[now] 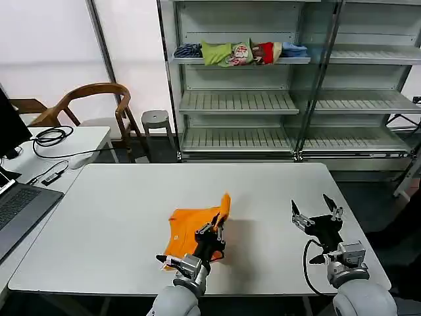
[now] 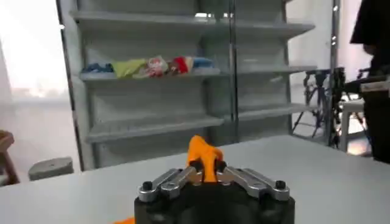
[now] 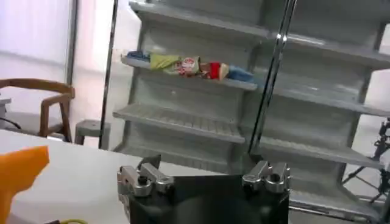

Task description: Fold and organize the clothes.

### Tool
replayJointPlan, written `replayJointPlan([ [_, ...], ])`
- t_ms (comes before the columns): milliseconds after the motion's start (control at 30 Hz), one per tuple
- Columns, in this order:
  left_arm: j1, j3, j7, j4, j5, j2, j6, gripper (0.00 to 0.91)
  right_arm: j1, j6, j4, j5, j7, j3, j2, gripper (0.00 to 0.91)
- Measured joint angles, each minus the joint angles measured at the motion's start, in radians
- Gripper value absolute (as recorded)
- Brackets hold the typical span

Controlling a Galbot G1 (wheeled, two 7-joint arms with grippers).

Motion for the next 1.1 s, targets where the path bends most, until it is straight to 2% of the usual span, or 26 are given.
replayJointPlan([
  [500, -0.022, -0.035, 0.054, -0.038, -0.122, -0.016, -0.070, 0.907, 0.017, 0.008, -0.021, -0.006, -0.011, -0.005, 0.009, 0.907],
  [700, -0.008, -0.113, 0.071, -0.081, -0.151, 0.034, -0.095, 0.907, 0.038, 0.019, -0.044, -0.021, -0.021, -0.016, 0.015, 0.907],
  [900, 0.029, -0.260, 0.101, -0.090, -0.176, 0.115, -0.123, 0.907, 0.070, 0.037, -0.082, -0.036, -0.027, -0.035, 0.026, 0.907],
  [1100, 0.061, -0.391, 0.133, -0.075, -0.185, 0.152, -0.152, 0.907, 0.108, 0.063, -0.133, -0.046, -0.037, -0.048, 0.035, 0.907],
])
